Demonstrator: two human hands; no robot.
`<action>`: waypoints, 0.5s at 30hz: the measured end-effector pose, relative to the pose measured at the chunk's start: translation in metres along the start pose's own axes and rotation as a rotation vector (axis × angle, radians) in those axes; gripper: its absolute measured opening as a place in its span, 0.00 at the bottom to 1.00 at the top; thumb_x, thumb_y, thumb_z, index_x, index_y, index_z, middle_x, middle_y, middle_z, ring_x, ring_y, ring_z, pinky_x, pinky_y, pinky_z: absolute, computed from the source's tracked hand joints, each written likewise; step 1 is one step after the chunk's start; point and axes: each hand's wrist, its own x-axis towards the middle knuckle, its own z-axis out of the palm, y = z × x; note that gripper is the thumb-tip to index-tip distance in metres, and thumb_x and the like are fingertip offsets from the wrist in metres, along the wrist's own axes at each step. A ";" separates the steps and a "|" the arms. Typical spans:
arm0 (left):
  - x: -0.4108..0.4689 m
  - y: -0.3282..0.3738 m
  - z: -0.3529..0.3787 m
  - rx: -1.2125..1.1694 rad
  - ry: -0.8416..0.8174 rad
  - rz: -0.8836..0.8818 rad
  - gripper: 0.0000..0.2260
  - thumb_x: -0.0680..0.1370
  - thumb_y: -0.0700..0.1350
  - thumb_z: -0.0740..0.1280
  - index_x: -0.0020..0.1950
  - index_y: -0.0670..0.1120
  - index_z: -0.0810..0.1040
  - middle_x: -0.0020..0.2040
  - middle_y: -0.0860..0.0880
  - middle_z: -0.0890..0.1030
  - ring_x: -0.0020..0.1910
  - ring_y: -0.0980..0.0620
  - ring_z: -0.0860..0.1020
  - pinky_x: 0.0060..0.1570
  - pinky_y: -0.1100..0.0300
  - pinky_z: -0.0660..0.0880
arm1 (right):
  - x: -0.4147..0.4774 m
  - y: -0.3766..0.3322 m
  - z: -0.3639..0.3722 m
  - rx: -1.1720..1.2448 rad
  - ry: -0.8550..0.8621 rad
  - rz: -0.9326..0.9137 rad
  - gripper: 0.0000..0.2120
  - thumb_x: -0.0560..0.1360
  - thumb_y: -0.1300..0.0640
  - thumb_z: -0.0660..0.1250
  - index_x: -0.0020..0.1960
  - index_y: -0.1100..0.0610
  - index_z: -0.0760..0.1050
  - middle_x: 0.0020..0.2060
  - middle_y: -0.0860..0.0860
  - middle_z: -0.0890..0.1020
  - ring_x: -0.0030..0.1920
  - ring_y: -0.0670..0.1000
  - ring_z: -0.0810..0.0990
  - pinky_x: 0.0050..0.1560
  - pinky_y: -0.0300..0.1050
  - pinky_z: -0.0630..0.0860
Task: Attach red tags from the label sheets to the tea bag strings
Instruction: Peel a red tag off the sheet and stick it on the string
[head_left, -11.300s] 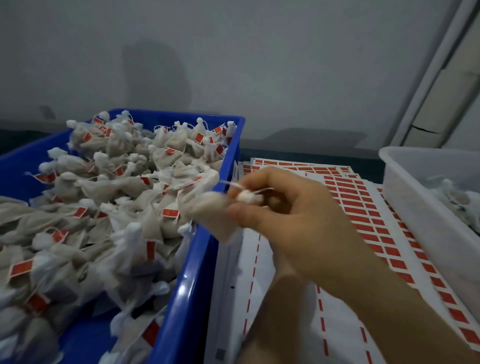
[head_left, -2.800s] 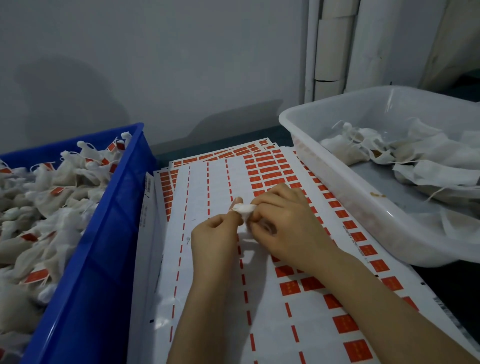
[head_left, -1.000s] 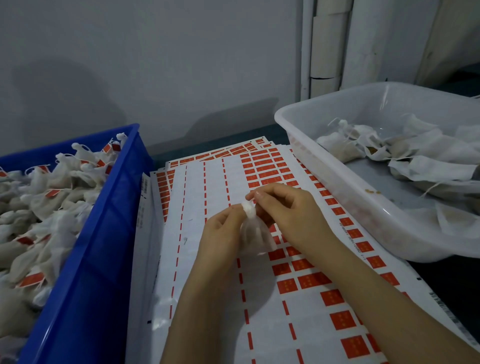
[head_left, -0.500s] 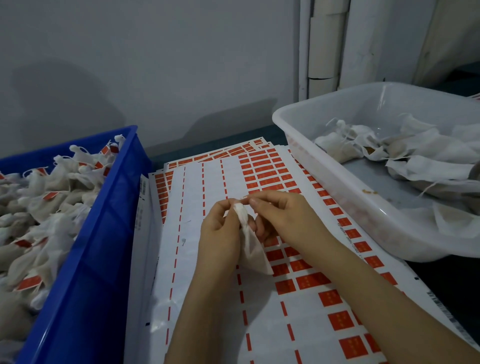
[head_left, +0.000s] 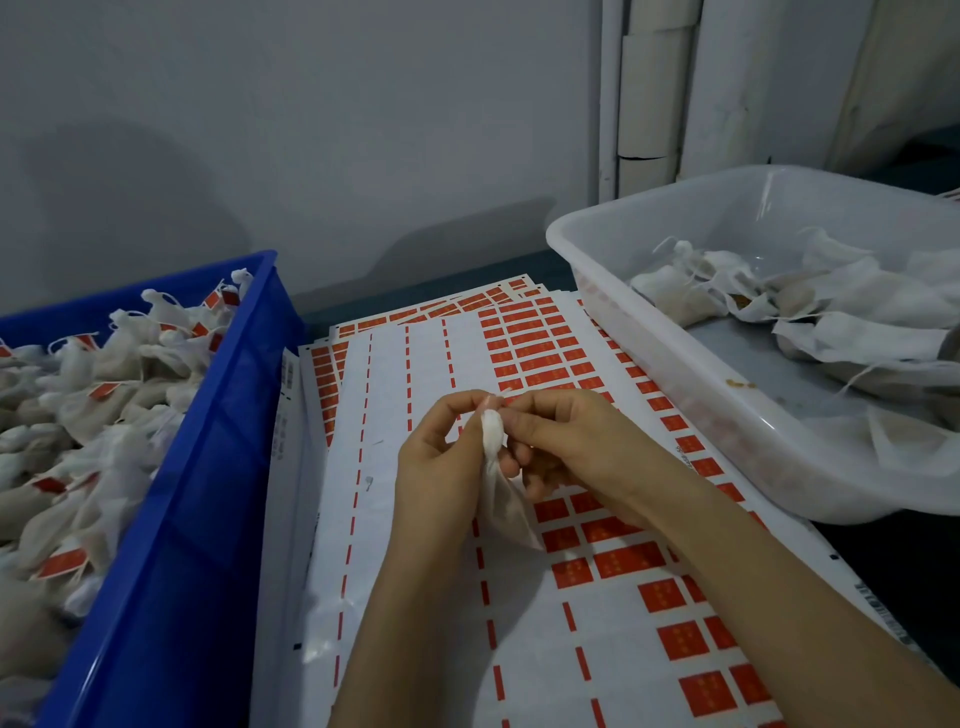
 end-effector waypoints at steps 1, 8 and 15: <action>0.000 0.000 0.000 -0.010 0.004 -0.003 0.10 0.78 0.45 0.64 0.41 0.57 0.79 0.42 0.61 0.81 0.43 0.55 0.80 0.31 0.70 0.76 | 0.000 0.000 -0.001 -0.015 0.002 0.004 0.08 0.75 0.52 0.64 0.45 0.54 0.79 0.30 0.48 0.81 0.28 0.47 0.79 0.31 0.36 0.76; 0.002 -0.002 0.000 -0.006 0.002 -0.037 0.08 0.77 0.47 0.65 0.40 0.58 0.79 0.43 0.59 0.81 0.42 0.57 0.79 0.28 0.74 0.73 | 0.000 -0.002 -0.002 -0.111 0.061 0.068 0.09 0.76 0.53 0.63 0.40 0.53 0.78 0.28 0.46 0.81 0.28 0.45 0.80 0.33 0.35 0.76; 0.001 -0.004 0.002 0.025 -0.023 -0.051 0.08 0.77 0.48 0.65 0.40 0.59 0.79 0.36 0.64 0.81 0.37 0.65 0.80 0.26 0.75 0.71 | 0.000 -0.001 0.002 -0.079 0.119 0.141 0.12 0.76 0.52 0.63 0.36 0.54 0.77 0.26 0.48 0.80 0.28 0.45 0.79 0.36 0.37 0.76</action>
